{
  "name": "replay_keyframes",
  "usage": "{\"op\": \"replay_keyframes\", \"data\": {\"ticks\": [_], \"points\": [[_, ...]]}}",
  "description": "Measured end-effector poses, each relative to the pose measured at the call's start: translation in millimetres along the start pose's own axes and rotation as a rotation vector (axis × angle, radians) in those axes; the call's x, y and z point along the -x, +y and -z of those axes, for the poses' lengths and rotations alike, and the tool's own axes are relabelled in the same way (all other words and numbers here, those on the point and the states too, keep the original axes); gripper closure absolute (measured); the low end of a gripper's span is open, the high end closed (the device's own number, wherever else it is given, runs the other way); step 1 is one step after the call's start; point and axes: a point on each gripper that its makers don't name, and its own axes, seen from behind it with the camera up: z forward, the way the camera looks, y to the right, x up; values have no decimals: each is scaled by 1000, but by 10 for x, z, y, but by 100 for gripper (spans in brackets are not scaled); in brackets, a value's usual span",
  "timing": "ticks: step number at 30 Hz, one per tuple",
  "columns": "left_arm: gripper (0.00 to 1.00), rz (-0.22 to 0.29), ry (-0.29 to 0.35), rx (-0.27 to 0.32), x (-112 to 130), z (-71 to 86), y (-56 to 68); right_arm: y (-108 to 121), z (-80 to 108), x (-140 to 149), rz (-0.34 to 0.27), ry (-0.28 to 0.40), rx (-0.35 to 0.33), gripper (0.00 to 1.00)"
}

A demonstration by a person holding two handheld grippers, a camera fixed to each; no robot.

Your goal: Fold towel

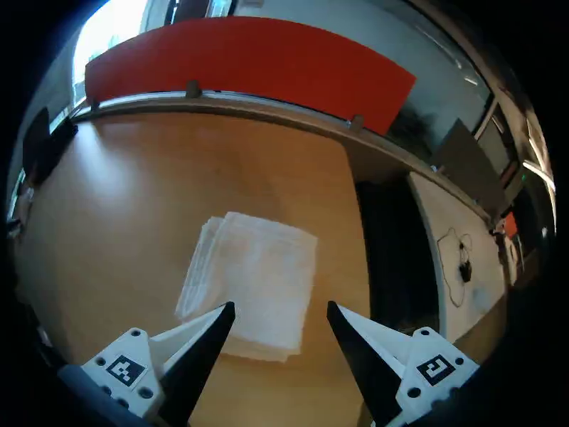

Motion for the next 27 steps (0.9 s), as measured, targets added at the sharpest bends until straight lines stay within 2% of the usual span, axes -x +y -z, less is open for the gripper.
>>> {"op": "replay_keyframes", "data": {"ticks": [3,8,17,23,27], "points": [[7,-1,1,0,-10,2,2,69,-22,19,-61,4,2,0],[7,-2,6,-1,-41,9,2,161,-54,69,-127,5,6,0],[7,3,22,0,-136,13,-13,238,-46,13,-152,42,24,0],[7,10,36,-2,-222,26,-42,211,-35,-196,-175,126,48,0],[7,15,47,-6,-284,35,-55,136,26,-386,-181,232,65,0]]}}
